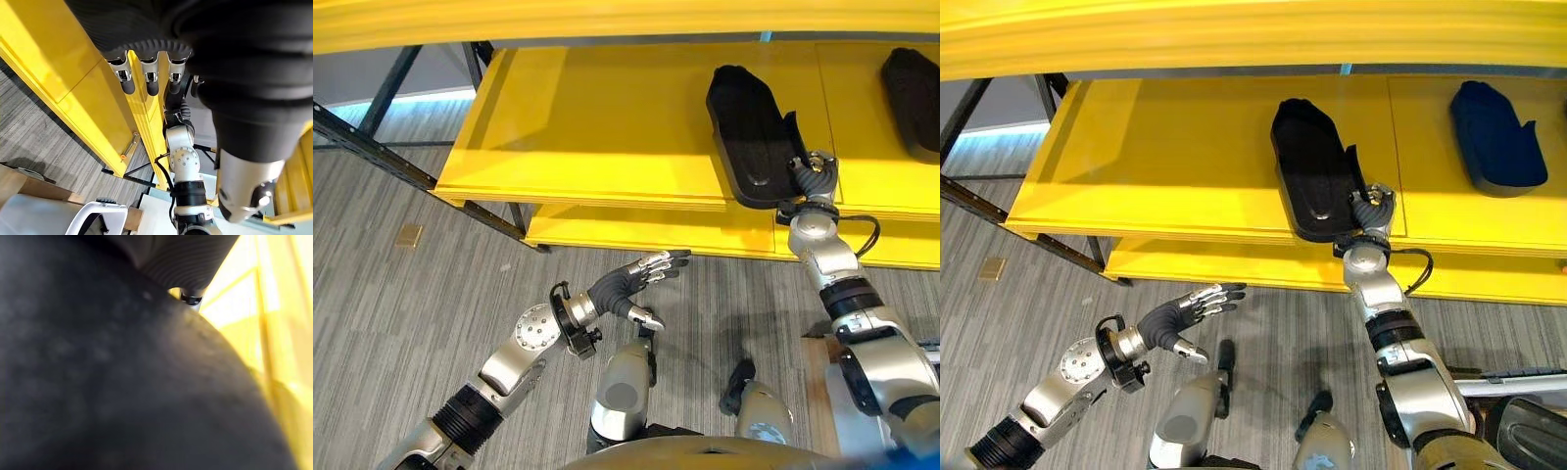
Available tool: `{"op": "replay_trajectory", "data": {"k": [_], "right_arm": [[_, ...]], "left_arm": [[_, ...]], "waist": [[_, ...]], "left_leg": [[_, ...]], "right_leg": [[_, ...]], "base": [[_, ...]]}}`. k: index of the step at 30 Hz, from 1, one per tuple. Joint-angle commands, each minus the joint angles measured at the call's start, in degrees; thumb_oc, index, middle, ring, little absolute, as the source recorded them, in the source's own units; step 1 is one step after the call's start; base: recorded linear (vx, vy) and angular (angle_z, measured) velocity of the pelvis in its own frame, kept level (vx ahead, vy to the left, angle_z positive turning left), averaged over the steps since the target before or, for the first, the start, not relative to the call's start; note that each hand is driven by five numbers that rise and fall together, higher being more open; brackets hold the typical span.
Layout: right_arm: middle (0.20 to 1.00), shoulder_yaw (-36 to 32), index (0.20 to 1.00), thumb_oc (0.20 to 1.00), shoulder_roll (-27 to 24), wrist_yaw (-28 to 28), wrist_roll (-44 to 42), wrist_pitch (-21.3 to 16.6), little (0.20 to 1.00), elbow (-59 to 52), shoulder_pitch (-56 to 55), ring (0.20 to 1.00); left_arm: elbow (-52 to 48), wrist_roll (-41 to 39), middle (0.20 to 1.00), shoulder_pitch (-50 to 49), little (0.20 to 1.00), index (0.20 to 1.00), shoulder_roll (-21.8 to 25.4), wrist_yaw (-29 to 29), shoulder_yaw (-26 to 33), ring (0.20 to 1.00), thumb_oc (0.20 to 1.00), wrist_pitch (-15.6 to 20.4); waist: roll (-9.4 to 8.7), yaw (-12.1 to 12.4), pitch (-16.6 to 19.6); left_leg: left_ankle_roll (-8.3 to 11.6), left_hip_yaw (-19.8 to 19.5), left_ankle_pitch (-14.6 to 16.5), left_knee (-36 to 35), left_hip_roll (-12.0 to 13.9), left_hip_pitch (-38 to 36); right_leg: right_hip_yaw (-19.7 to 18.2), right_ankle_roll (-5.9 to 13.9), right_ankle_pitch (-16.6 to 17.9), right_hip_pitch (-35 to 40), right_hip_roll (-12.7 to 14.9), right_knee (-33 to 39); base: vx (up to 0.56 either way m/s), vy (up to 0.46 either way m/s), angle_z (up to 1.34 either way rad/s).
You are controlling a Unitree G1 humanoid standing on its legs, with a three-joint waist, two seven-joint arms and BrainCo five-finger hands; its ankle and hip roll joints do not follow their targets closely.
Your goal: Move parts from the plastic box to the shelf.
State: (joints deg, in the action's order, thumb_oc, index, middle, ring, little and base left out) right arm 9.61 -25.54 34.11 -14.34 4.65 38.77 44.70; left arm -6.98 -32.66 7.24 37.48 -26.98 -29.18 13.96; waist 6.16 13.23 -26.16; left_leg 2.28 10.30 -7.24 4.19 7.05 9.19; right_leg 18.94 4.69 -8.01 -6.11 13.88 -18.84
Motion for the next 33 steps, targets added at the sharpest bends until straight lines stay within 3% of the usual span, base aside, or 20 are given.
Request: {"op": "replay_trajectory", "data": {"k": [1,8,10,12,13,14,16,18,24,33], "right_arm": [[0.200,1.2,0.200,0.200,-3.5,1.3,1.3,-4.6,0.200,-2.2,6.8,0.200],[0.200,3.4,0.200,0.200,-3.9,2.3,-0.9,-3.4,0.200,-1.1,5.9,0.200],[0.200,1.7,0.200,0.200,-1.6,2.8,-1.8,-3.3,0.200,0.1,1.8,0.200],[0.200,1.3,0.200,0.200,-0.3,3.2,-0.9,-3.9,0.200,1.6,0.5,0.200],[0.200,1.3,0.200,0.200,0.3,3.5,-1.3,-4.8,0.200,3.0,0.0,0.200],[0.200,1.4,0.200,0.200,0.8,3.8,-1.3,-5.5,0.200,4.5,0.3,0.200],[0.200,1.2,0.200,0.200,0.5,3.7,-3.3,-4.9,0.200,6.9,1.4,0.200],[0.200,1.2,0.200,0.200,-1.3,3.0,-4.4,-6.9,0.200,10.5,5.6,0.200],[0.200,2.0,0.200,0.200,-3.0,3.8,-6.5,-6.3,0.200,9.4,5.0,0.200],[0.200,0.0,0.200,0.200,-1.8,4.1,-5.8,-5.2,0.200,12.1,4.1,0.200]], "left_arm": [[-6.5,-3.1,1.000,0.8,1.000,1.000,1.0,1.6,0.9,1.000,1.000,3.1],[-4.2,-3.2,1.000,2.1,1.000,1.000,0.4,5.0,0.1,1.000,1.000,0.8],[-3.6,-2.0,1.000,2.1,1.000,1.000,0.0,5.1,-1.2,1.000,1.000,-1.0],[-3.6,-1.8,1.000,1.2,1.000,1.000,-0.5,5.4,-1.4,1.000,1.000,-2.4],[-3.3,-1.5,1.000,1.0,1.000,1.000,-0.4,5.5,-1.6,1.000,1.000,-2.7],[-2.7,-1.6,1.000,1.0,1.000,1.000,-0.2,5.6,-2.1,1.000,1.000,-2.3],[-1.0,-2.8,1.000,1.0,1.000,1.000,0.2,4.8,-2.4,1.000,1.000,-2.1],[0.1,-3.2,1.000,3.4,1.000,1.000,1.6,6.1,-3.1,1.000,1.000,1.7],[-0.5,-3.9,1.000,1.7,1.000,1.000,0.3,6.0,-1.7,1.000,1.000,3.8],[-0.3,-3.4,1.000,1.3,1.000,1.000,-1.8,8.0,-1.9,1.000,1.000,2.1]], "waist": [[-0.64,0.6,2.1],[-2.78,0.2,3.6],[-3.48,-0.1,3.6],[-4.28,-0.5,4.1],[-4.83,-0.6,4.5],[-5.23,-0.8,4.3],[-5.45,-0.7,5.1],[-5.17,0.3,4.3],[-4.48,0.0,3.0],[-4.03,-1.0,2.6]], "left_leg": [[2.25,-0.6,4.5,4.0,4.8,-3.7],[0.64,2.1,7.6,6.7,3.5,-5.9],[-2.95,1.0,10.8,9.0,1.3,-8.5],[-3.66,-0.1,12.1,9.5,0.2,-9.6],[-3.31,-1.0,12.9,9.5,-0.1,-10.5],[-3.31,-2.1,13.7,9.7,-0.2,-10.8],[-2.93,-2.4,14.2,10.6,1.0,-10.3],[-0.59,-0.4,12.2,9.8,3.1,-7.0],[1.41,0.1,10.3,9.2,4.7,-5.3],[1.07,-0.4,11.8,11.5,4.1,-5.4]], "right_leg": [[0.1,2.59,3.4,1.7,1.8,0.8],[0.7,3.78,3.9,4.6,4.1,1.9],[-0.6,4.41,7.0,1.3,7.0,-12.4],[-4.0,4.64,9.9,0.6,6.7,-8.9],[-5.4,4.93,10.9,1.9,6.5,-2.3],[-7.1,5.51,14.1,2.0,6.7,1.0],[-7.9,6.11,12.7,4.3,5.9,6.2],[-5.3,6.67,11.2,4.8,4.6,8.9],[-3.8,6.12,9.3,3.8,3.5,8.6],[-4.9,5.15,7.6,2.9,3.5,5.4]], "base": [[-0.07,0.195,-0.02],[0.01,0.269,-0.02],[0.21,0.221,-0.07],[0.32,-0.071,-0.08],[0.32,-0.231,0.05],[0.30,-0.275,0.14],[0.21,-0.274,0.38],[-0.14,-0.244,0.73],[-0.01,-0.057,-0.02],[0.06,0.039,-0.01]]}}
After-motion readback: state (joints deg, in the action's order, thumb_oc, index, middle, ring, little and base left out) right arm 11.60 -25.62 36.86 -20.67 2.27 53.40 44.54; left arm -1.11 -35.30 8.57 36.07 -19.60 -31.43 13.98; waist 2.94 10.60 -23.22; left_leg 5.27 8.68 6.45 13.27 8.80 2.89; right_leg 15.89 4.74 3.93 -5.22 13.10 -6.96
